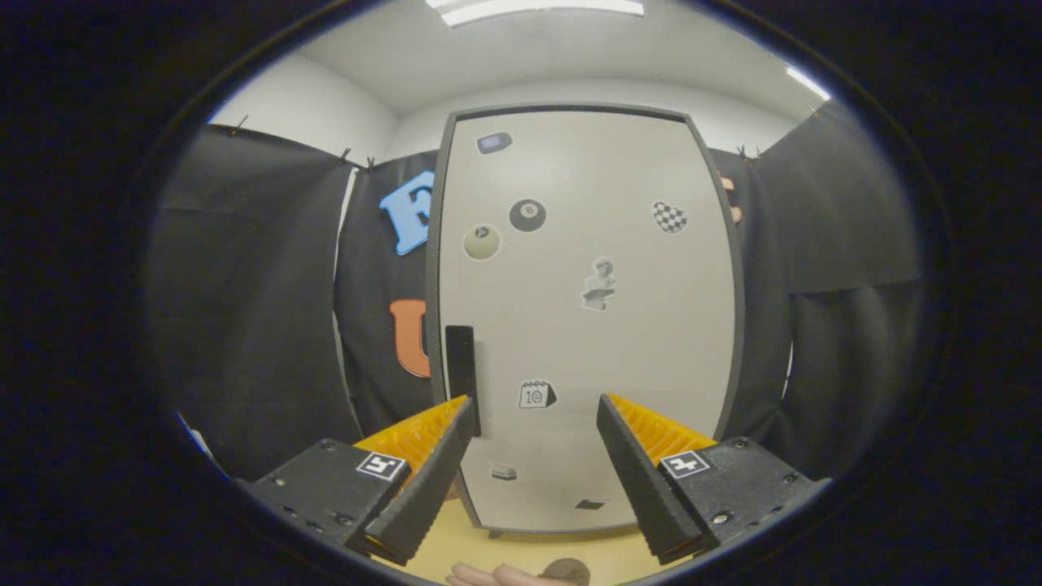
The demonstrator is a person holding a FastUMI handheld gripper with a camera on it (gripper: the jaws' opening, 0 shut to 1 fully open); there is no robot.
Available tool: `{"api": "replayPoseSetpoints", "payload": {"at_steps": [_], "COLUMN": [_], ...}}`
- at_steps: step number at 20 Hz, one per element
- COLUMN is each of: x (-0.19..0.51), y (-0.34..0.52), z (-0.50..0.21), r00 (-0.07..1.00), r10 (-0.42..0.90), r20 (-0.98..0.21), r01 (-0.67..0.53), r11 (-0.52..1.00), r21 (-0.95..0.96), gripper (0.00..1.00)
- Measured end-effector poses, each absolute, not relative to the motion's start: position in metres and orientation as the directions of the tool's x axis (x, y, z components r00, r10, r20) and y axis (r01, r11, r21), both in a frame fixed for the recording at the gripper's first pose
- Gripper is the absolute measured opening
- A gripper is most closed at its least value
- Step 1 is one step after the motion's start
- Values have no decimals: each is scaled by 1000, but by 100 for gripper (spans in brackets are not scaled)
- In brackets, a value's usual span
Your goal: Open the shoe cabinet door, grab the shoes and put them into the shoe cabinet, then close the shoe cabinet door.
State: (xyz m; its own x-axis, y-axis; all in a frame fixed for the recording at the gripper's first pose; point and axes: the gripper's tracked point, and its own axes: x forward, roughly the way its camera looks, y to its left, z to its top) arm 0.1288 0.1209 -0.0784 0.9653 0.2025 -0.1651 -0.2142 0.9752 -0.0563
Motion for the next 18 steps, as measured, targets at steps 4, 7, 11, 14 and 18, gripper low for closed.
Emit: {"api": "replayPoseSetpoints", "payload": {"at_steps": [4,7,11,14,18], "x": [166,187,200,194,204], "y": [150,156,172,186,198], "z": [-85,-95,-107,-110,-134], "r00": [978,980,972,967,943], "r10": [153,94,105,136,188], "r20": [-142,-174,-212,-216,-275], "r01": [-179,-125,-133,-154,-213], "r11": [965,976,983,986,975], "r21": [-192,-178,-123,-67,-61], "gripper": [99,99,96,85,62]}}
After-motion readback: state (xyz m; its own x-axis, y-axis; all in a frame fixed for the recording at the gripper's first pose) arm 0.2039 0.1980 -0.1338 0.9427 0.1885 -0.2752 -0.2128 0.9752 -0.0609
